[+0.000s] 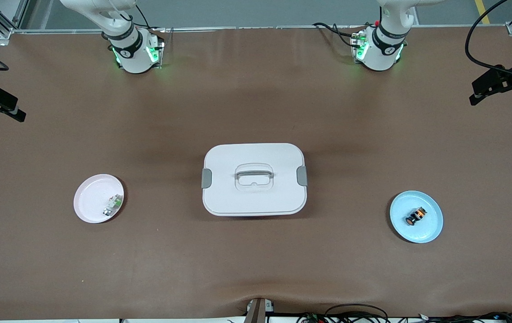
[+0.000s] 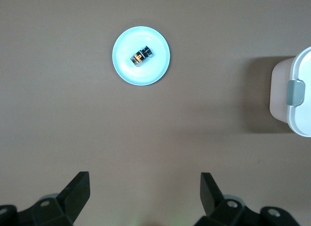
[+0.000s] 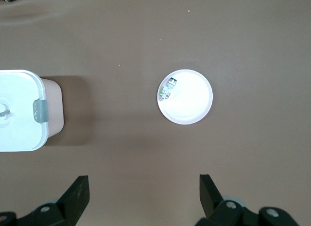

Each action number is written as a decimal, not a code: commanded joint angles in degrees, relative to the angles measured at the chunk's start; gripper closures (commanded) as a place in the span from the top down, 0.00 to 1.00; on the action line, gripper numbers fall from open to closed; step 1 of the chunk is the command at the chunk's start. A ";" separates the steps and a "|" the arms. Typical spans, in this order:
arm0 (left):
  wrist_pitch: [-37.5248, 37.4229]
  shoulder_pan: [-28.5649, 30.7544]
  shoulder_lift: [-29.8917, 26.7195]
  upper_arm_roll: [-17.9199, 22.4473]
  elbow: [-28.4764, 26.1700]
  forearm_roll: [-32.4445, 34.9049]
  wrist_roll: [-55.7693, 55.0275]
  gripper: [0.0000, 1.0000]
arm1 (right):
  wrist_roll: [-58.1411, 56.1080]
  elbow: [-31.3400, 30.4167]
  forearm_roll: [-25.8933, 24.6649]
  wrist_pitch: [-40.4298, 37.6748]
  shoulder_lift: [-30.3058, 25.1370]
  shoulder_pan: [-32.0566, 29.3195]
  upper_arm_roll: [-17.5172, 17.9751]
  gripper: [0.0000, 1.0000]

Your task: Transfer orange switch to right arm and place

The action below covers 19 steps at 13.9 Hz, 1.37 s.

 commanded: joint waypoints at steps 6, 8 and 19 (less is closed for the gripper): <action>-0.63 1.07 1.38 0.47 1.47 -0.19 -0.28 1.00 | -2.11 -0.78 -3.37 -6.68 -1.51 -0.89 -0.20 1.00; -0.37 1.85 3.04 1.08 1.47 -0.28 0.07 1.00 | 0.69 -0.69 -3.20 -6.68 -1.51 -0.80 -0.02 1.00; 17.82 5.20 20.00 1.35 2.87 -0.19 -4.66 1.00 | 3.44 -0.60 -3.02 -5.89 -1.33 -0.80 0.07 1.00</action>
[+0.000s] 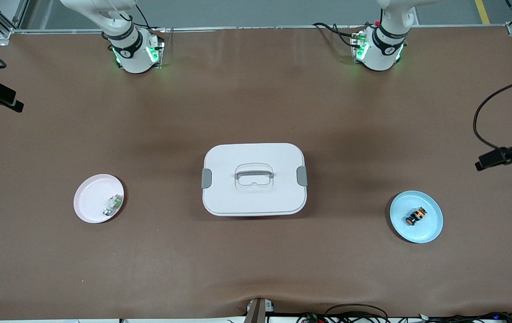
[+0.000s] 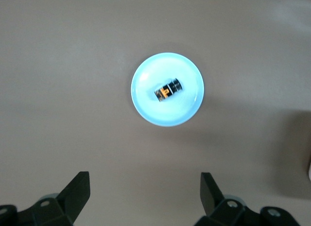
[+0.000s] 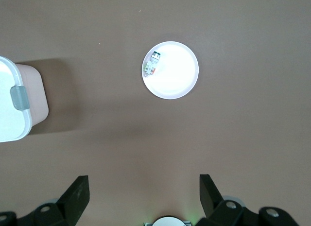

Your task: Transfer orange switch to right arm and place

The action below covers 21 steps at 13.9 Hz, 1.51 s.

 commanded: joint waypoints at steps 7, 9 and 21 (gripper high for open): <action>8.88 -0.86 11.42 -0.23 2.68 -0.37 -10.99 1.00 | -4.95 -0.61 -1.33 0.17 -1.01 -0.58 -0.08 1.00; 9.51 -1.65 13.62 -0.67 4.61 -0.37 -12.49 1.00 | -4.95 -0.61 -1.33 0.08 -1.01 -0.58 -0.17 1.00; 15.66 -3.68 24.08 -0.15 6.64 0.25 -23.13 1.00 | -4.95 -0.70 -0.98 0.08 -0.92 -2.60 -0.08 1.00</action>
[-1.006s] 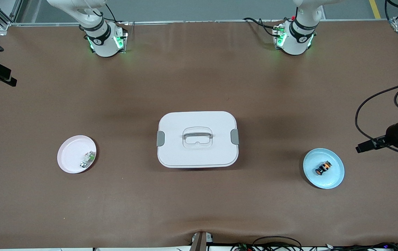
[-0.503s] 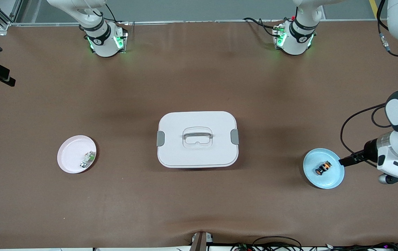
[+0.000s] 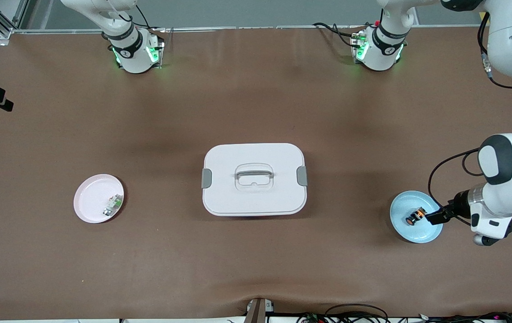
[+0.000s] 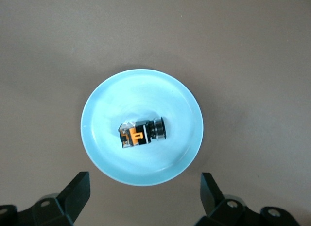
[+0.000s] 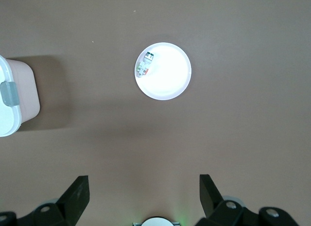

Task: Transfer orange switch to right arm and place
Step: 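Lower the left gripper onto the orange switch on the blue plate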

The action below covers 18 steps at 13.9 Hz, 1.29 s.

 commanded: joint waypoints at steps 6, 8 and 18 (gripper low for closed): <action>7.32 -0.50 6.07 0.26 1.21 0.69 -1.33 1.00 | -0.64 -0.69 -0.11 0.24 -0.92 -0.90 0.44 1.00; 7.76 -0.42 6.96 0.35 1.12 0.77 -1.33 1.00 | -0.73 -0.69 -0.02 0.24 -0.92 -0.90 0.44 1.00; 9.07 0.11 10.65 0.35 0.60 2.97 -3.17 1.00 | -0.73 -0.78 0.42 0.24 -0.92 -1.35 0.44 1.00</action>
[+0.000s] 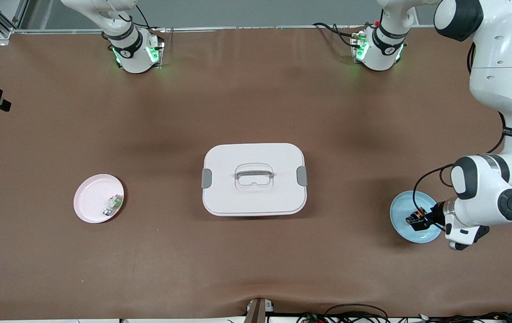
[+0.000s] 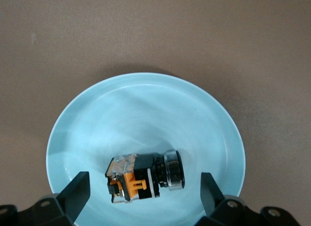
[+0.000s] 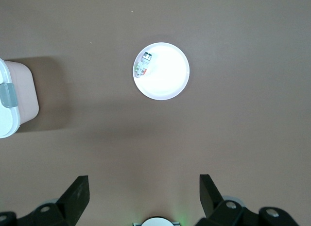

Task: Transfer orange switch to right arm and place
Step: 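Lower the left gripper onto the orange switch on the blue plate, then close the left gripper on the orange switch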

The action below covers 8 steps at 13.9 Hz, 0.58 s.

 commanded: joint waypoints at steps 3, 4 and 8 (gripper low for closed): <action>1.82 0.07 1.04 -0.02 -0.44 1.39 -1.87 1.00 | -0.73 -0.77 0.38 0.23 -0.83 -0.95 0.47 1.00; 1.82 0.08 1.30 -0.02 -0.44 1.39 -1.87 1.00 | -0.73 -0.77 0.38 0.23 -0.83 -0.95 0.47 1.00; 1.82 0.08 1.83 -0.02 -0.53 1.39 -1.87 1.00 | -0.73 -0.77 0.38 0.23 -0.83 -1.30 0.47 1.00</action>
